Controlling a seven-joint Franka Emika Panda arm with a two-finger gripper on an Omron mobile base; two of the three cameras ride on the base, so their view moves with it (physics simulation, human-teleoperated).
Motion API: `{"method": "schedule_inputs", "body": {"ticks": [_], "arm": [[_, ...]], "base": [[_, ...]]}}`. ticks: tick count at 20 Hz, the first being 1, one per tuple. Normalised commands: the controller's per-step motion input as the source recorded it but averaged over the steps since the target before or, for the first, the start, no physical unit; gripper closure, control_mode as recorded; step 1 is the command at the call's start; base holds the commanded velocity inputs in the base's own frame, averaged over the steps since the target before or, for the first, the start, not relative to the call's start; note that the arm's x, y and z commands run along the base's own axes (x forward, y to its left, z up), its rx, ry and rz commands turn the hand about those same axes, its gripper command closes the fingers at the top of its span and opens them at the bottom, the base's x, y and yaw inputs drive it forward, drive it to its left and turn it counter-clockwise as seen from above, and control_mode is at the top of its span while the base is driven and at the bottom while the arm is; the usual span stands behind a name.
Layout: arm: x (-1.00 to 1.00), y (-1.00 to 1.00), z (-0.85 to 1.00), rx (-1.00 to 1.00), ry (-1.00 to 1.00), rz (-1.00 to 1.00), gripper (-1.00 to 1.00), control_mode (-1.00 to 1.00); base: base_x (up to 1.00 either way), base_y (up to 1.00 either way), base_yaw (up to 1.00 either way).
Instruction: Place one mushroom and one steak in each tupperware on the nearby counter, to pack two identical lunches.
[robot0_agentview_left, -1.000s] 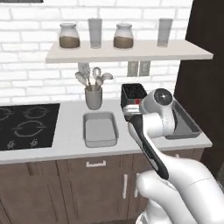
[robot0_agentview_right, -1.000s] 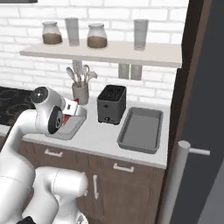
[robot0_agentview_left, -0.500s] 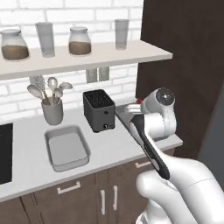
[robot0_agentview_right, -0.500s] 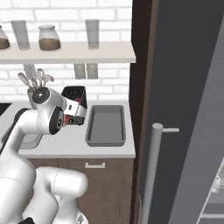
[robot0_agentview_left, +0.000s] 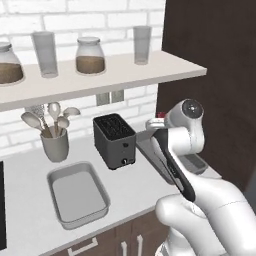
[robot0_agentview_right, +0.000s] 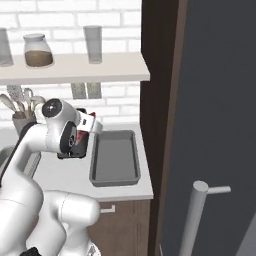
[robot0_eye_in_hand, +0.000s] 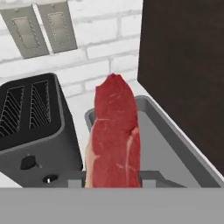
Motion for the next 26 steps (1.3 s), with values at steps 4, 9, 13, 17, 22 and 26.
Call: {"method": "schedule_inputs", "body": {"ticks": [4,9,13,17,22,26], "arm": [[0.06,-0.04,-0.33,0.00,0.03,-0.04,1.00,-1.00],[0.28,-0.02,-0.62,0.00,0.16,0.00,1.00,-1.00],[0.26,-0.13,-0.57,0.00,0.24,0.11,1.00,-1.00],[0.13,-0.49,-0.43,-0.05,0.13,0.31,1.00,-1.00],[0.31,-0.24,-0.39,-0.07,0.07,0.23,1.00,-1.00],[0.42,0.00,-0.23,-0.05,0.00,0.04,1.00,-1.00]], "base": [[0.02,-0.03,-0.02],[0.00,0.00,0.00],[0.00,0.00,0.00],[0.00,0.00,0.00],[0.00,0.00,0.00],[0.00,0.00,0.00]]}}
